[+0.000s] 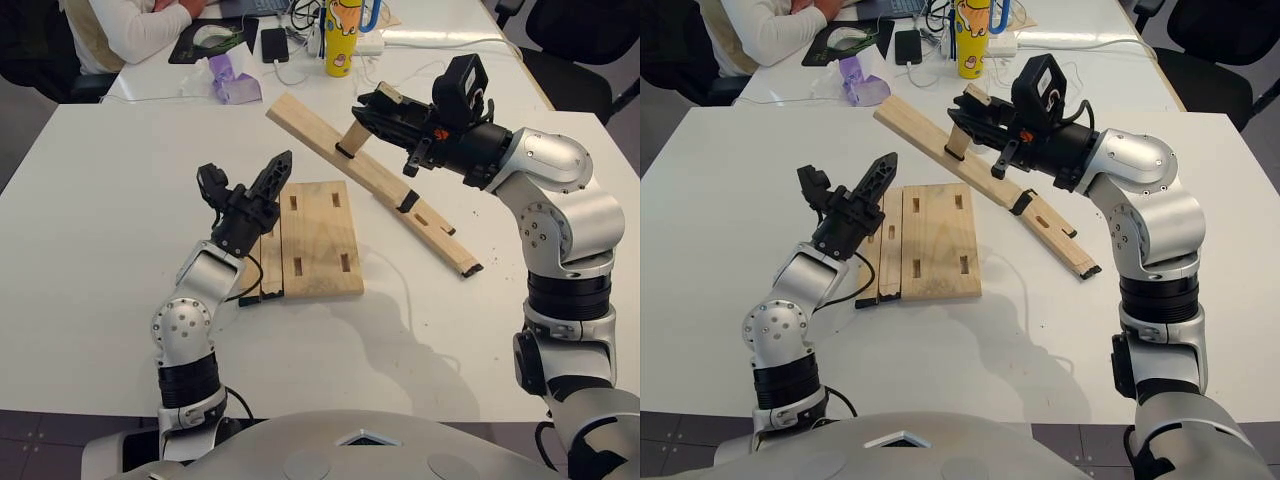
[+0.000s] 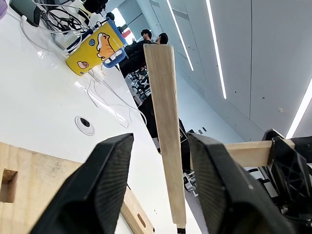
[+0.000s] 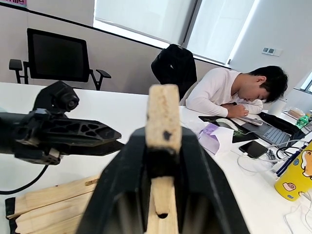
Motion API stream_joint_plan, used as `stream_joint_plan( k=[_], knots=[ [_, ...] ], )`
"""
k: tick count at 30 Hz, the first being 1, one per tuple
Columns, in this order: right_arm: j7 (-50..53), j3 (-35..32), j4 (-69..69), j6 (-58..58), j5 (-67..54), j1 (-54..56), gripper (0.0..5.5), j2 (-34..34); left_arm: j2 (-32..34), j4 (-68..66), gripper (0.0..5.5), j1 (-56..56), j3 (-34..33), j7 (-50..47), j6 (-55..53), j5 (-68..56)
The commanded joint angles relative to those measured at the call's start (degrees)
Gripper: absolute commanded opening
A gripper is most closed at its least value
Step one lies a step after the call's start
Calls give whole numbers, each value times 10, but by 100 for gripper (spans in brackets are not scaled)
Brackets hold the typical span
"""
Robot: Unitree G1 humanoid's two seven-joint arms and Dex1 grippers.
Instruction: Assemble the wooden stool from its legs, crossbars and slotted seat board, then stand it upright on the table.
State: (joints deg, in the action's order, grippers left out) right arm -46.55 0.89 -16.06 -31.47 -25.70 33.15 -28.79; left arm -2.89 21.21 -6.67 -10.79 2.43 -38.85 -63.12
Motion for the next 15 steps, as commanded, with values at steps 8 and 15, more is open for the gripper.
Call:
stream_joint_plan(
  k=[8, 15],
  knots=[
    [-22, 6, -43, -14, -34, -19, 42, -8, 11, -2, 309, -25, -4, -18, 1, -34],
    [-15, 7, -54, -22, -46, -29, 42, -6, 15, 3, 270, -32, -3, -16, 6, -48]
  ],
)
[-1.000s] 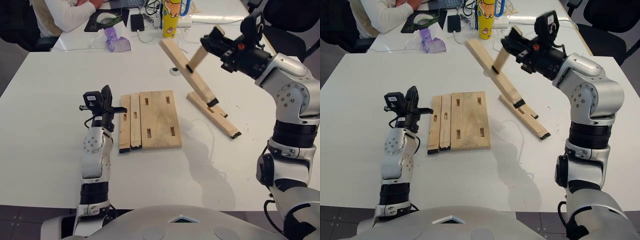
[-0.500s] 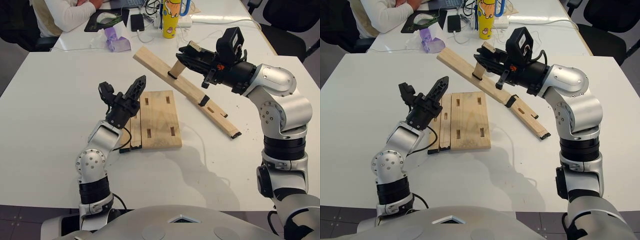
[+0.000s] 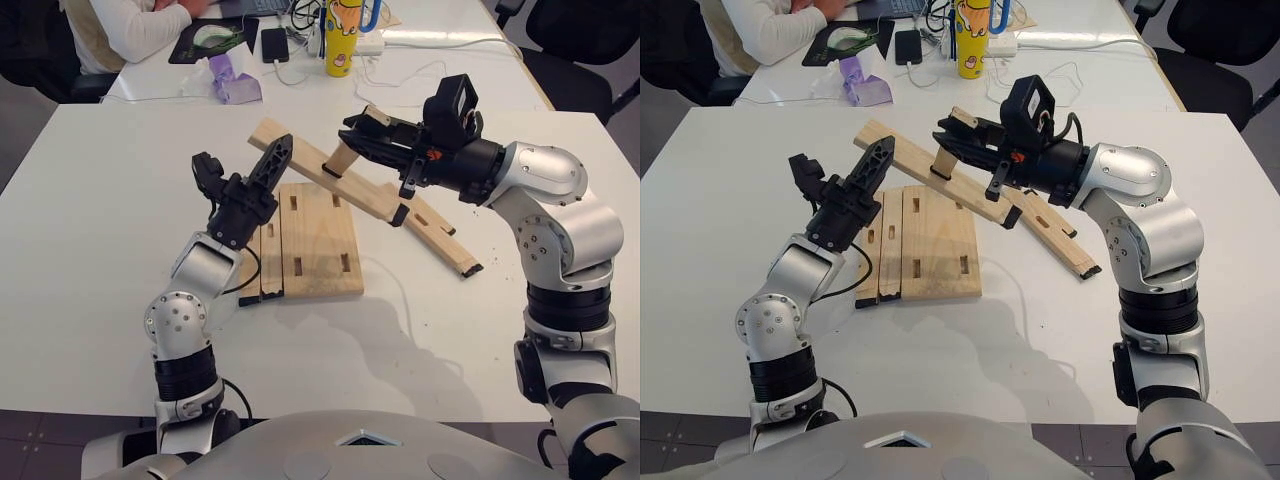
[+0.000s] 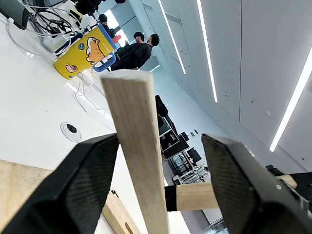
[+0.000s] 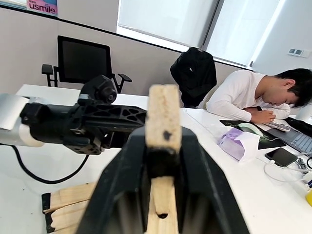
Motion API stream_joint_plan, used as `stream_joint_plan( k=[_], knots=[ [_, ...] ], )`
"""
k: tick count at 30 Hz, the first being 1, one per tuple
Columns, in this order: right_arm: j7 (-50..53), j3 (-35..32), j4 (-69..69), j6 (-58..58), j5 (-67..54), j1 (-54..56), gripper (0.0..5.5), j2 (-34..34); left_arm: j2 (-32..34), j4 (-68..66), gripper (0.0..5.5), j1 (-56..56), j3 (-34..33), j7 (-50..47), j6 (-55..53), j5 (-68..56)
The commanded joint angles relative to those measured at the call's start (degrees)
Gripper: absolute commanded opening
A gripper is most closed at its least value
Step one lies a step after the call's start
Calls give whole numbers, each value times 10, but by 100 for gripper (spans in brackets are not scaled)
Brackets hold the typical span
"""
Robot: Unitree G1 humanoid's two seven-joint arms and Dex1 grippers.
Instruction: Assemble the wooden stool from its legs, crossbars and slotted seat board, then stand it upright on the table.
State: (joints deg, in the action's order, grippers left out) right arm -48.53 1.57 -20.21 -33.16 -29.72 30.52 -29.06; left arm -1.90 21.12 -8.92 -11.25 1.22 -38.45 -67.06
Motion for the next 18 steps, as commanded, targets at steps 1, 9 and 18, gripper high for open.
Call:
stream_joint_plan(
  k=[1, 9, 18],
  knots=[
    [6, 0, -13, -6, -7, -2, 42, -3, 6, 5, 256, -10, 2, -4, 2, -9],
    [14, 3, -17, -5, -9, -6, 42, -3, 13, 1, 135, -11, 0, -9, 5, -8],
    [10, 13, -18, -2, -7, -9, 42, -9, 19, -7, 106, -11, 1, -12, 19, 15]
  ],
)
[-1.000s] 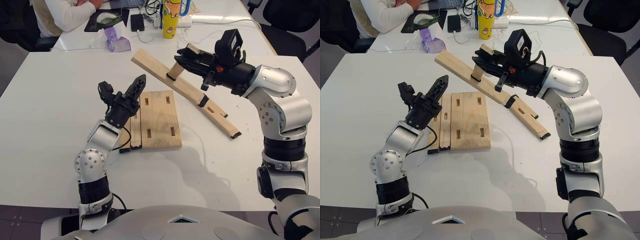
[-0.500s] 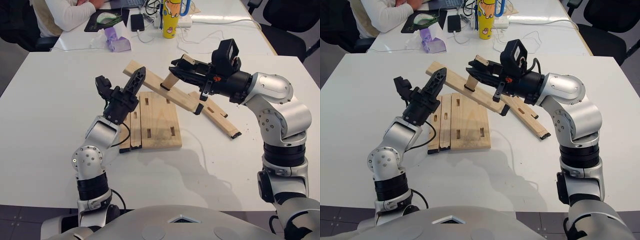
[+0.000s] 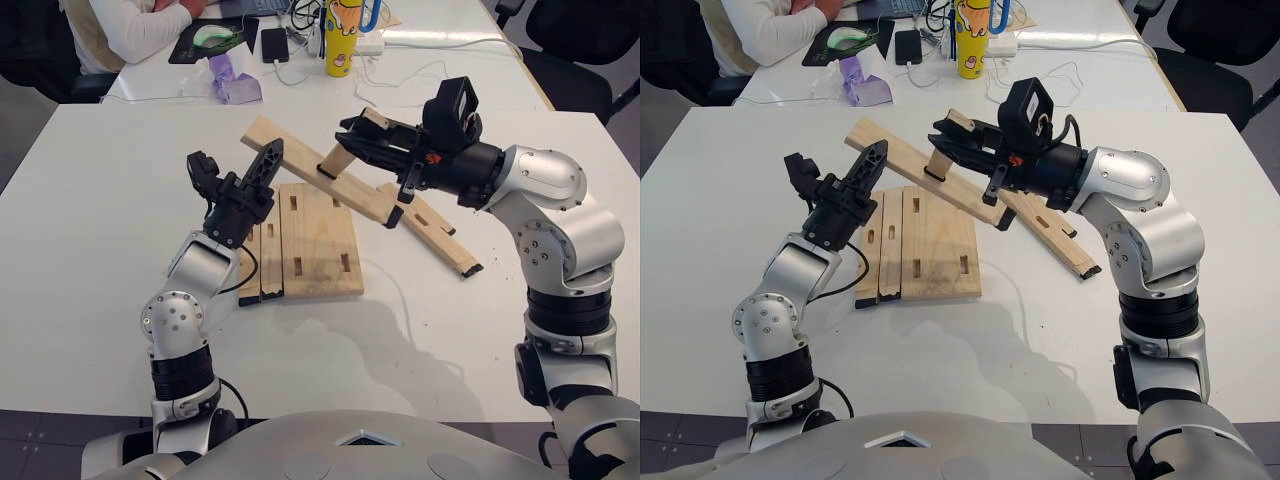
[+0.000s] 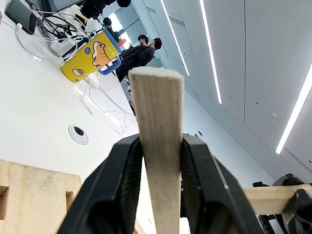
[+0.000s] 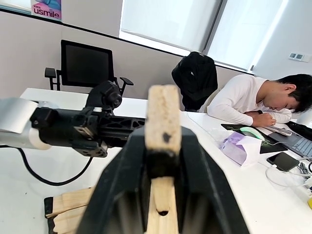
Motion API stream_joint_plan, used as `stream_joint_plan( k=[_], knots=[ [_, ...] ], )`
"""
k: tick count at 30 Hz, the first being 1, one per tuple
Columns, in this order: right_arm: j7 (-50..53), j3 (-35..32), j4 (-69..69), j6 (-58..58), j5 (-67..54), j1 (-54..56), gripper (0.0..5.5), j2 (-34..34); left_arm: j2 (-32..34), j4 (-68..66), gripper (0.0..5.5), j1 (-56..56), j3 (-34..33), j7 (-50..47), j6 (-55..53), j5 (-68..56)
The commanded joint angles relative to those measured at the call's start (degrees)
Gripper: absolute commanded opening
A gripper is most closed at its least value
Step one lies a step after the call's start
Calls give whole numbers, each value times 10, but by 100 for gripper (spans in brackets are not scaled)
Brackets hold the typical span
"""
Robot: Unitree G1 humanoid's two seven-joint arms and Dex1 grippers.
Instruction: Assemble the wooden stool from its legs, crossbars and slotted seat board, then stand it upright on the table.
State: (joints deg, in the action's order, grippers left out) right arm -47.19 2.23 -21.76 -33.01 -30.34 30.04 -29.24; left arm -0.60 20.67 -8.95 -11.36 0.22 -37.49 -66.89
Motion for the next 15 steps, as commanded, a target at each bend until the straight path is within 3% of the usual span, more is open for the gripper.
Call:
stream_joint_plan(
  k=[1, 2, 11, 15],
  knots=[
    [-4, 7, -1, -4, -1, -4, 42, -8, 6, -2, 106, -11, 4, -2, 10, 15],
    [-4, 7, -1, -4, -2, -4, 79, -8, 6, -2, 106, -11, 5, -1, 11, 17],
    [-6, 7, 4, -1, 0, -5, 79, -14, 6, -11, 106, -14, -4, -11, 26, 27],
    [13, -26, 8, -10, -39, 14, 79, 10, 8, -16, 106, -15, -10, -14, 31, 32]
  ],
)
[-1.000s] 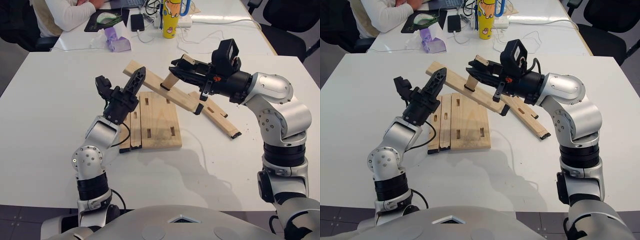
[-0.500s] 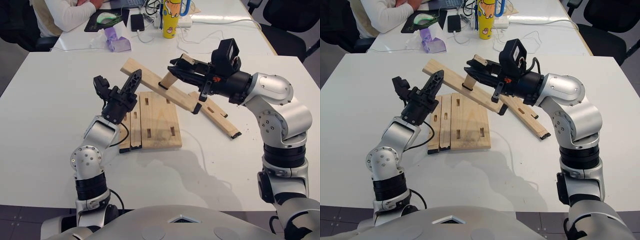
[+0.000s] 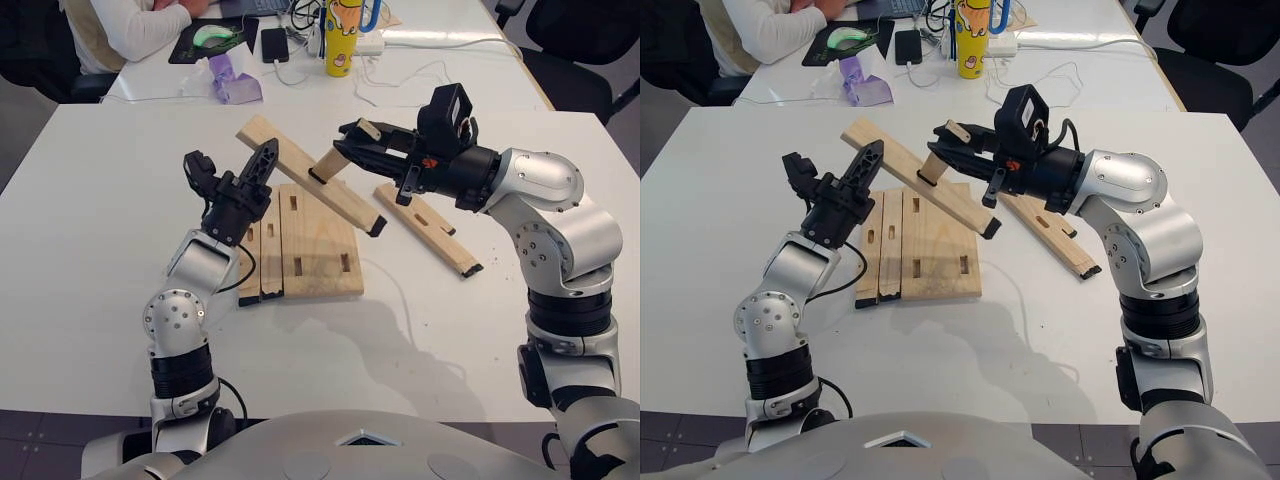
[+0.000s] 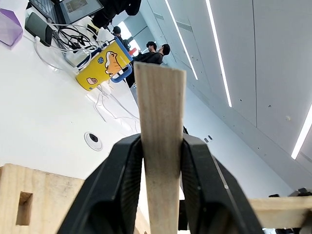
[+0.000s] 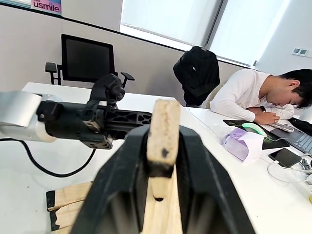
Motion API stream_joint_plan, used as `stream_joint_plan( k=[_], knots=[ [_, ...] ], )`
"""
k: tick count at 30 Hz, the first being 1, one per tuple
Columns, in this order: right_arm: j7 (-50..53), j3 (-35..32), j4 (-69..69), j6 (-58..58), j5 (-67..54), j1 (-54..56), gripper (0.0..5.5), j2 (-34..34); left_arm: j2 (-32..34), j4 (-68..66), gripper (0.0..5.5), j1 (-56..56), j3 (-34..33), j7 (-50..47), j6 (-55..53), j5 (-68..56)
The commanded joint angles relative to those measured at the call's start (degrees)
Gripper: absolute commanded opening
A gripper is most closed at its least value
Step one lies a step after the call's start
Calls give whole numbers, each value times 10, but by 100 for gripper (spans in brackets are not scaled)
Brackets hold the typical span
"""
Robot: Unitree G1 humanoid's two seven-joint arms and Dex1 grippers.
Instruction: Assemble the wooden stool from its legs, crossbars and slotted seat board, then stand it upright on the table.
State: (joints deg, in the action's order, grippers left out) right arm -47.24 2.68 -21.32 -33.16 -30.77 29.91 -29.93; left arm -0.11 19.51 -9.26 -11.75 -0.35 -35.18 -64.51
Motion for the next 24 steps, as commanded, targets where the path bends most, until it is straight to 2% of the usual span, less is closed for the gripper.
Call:
stream_joint_plan(
  k=[1, 8, 10, 12, 17, 24],
  knots=[
    [22, -42, 5, -14, -49, 24, 79, 23, 4, -6, 106, -12, -6, -9, 9, 10],
    [118, -143, 51, -75, -181, 100, 79, 69, 6, -15, 106, -12, -12, -14, 15, 16],
    [142, -155, 74, -85, -184, 108, 79, 66, 7, -18, 106, -14, -15, -17, 16, 19],
    [141, -121, 94, -77, -129, 97, 79, 39, 11, -17, 106, -16, -20, -20, 18, 26],
    [94, 77, 163, 64, 137, 8, 79, -63, 26, -49, 106, -31, -64, -51, 50, 57],
    [-79, 128, 109, 93, 121, -99, 79, -107, 42, -83, 106, -48, -106, -75, 79, 92]
  ],
)
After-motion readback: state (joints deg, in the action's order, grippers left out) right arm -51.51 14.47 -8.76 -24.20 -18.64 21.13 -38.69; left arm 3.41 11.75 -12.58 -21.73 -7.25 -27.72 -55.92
